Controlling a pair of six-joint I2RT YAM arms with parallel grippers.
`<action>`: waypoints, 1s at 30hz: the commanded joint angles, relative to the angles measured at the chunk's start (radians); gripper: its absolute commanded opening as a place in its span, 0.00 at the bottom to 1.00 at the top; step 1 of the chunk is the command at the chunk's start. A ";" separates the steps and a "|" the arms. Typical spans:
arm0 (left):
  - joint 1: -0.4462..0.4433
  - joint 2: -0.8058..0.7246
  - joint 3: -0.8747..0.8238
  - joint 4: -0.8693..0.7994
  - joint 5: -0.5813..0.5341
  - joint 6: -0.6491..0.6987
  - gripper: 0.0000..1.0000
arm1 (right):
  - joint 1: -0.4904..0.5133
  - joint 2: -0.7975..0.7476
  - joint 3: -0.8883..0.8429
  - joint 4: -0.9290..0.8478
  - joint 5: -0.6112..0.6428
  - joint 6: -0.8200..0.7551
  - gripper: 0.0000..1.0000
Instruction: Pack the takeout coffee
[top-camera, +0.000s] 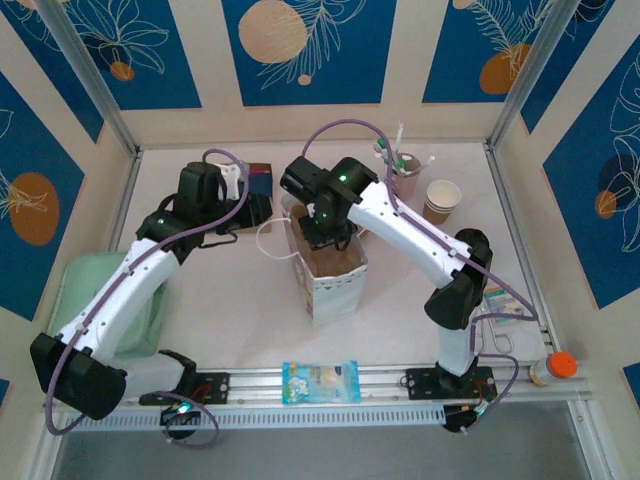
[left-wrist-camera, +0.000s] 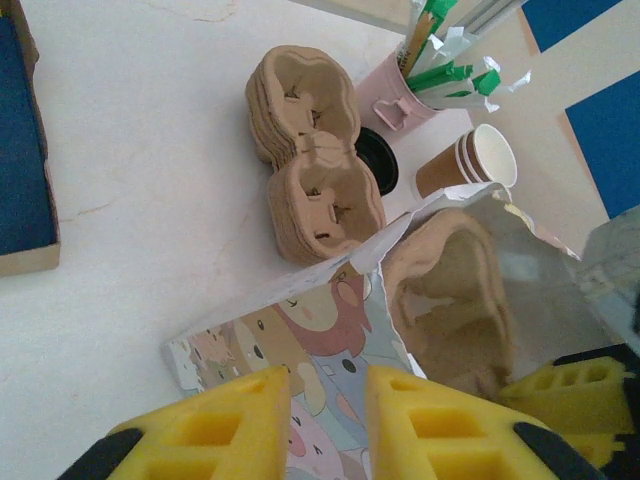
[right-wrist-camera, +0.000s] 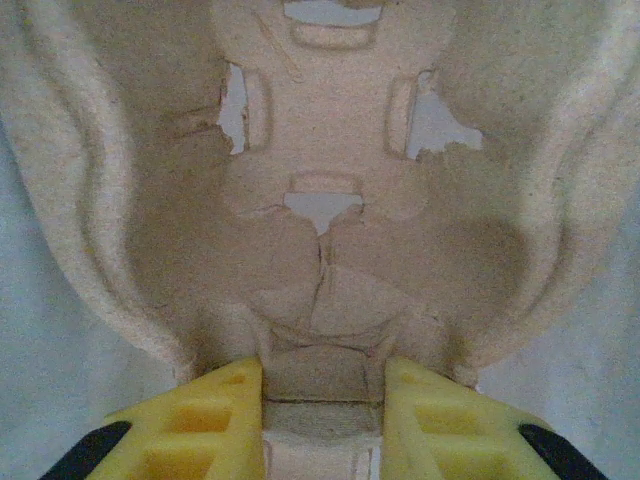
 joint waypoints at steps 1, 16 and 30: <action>0.011 -0.021 -0.006 0.010 -0.010 -0.002 0.26 | 0.006 -0.037 0.048 -0.051 0.015 0.020 0.27; 0.011 -0.019 -0.011 -0.004 -0.032 0.019 0.26 | 0.006 -0.038 0.007 -0.058 -0.001 0.017 0.27; 0.011 -0.015 -0.023 0.005 -0.038 0.022 0.27 | -0.017 -0.025 -0.127 0.039 -0.034 0.020 0.27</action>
